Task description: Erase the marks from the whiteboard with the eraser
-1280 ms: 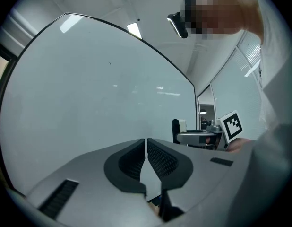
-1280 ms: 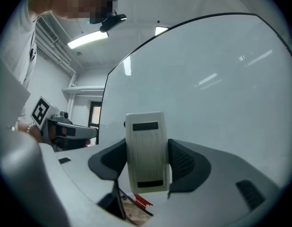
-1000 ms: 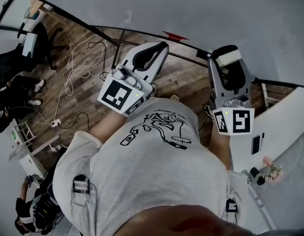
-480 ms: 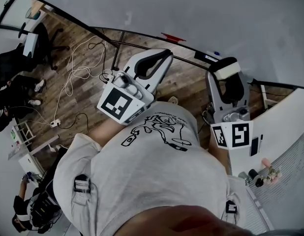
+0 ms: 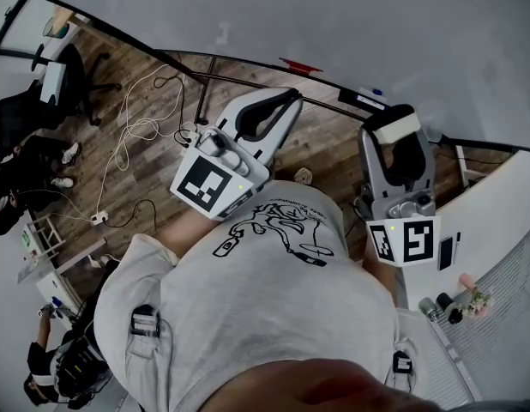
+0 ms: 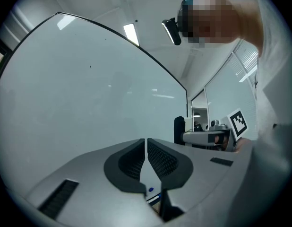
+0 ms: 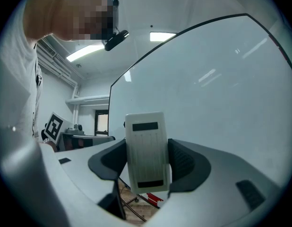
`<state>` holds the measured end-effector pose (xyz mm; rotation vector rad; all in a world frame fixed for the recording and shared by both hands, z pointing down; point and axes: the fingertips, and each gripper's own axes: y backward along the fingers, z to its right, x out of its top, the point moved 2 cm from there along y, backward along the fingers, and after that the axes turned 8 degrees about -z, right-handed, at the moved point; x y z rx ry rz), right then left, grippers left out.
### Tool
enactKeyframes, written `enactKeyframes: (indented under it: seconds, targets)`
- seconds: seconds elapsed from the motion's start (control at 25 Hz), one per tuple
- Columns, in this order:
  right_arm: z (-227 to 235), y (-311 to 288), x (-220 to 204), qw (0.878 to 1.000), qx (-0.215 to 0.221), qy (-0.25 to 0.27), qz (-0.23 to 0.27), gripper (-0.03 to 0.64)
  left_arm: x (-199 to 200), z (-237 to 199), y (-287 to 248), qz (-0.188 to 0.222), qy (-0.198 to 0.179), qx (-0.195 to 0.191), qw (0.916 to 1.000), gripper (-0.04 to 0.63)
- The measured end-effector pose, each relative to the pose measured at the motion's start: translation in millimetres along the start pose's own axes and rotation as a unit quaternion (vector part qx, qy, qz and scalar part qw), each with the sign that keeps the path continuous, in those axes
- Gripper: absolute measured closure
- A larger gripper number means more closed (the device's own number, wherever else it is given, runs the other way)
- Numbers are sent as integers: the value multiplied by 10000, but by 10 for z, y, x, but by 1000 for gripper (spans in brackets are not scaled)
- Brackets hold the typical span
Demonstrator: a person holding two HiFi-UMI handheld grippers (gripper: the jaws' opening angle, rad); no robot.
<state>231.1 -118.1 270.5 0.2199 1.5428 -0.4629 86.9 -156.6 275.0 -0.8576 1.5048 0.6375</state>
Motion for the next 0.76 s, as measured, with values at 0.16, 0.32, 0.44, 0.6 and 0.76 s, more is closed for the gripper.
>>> enactKeyframes:
  seconds: [0.16, 0.32, 0.44, 0.6, 0.76]
  targets:
    - [15, 9, 5, 10000, -23, -21, 22, 350, -5, 10, -9, -64, 19, -14, 10000, 563]
    - [18, 16, 16, 10000, -20, -31, 57, 350, 2, 17, -3, -53, 16, -25, 10000, 563]
    - [17, 20, 16, 10000, -25, -45, 70, 350, 21, 14, 7, 12, -27, -14, 10000, 563]
    - [4, 15, 36, 9999, -13, -71, 111, 350, 39, 1, 19, 52, -42, 9, 10000, 563]
    - [-6, 5, 33, 9999, 7, -74, 117, 350, 40, 2, 28, 64, -55, 8, 10000, 563]
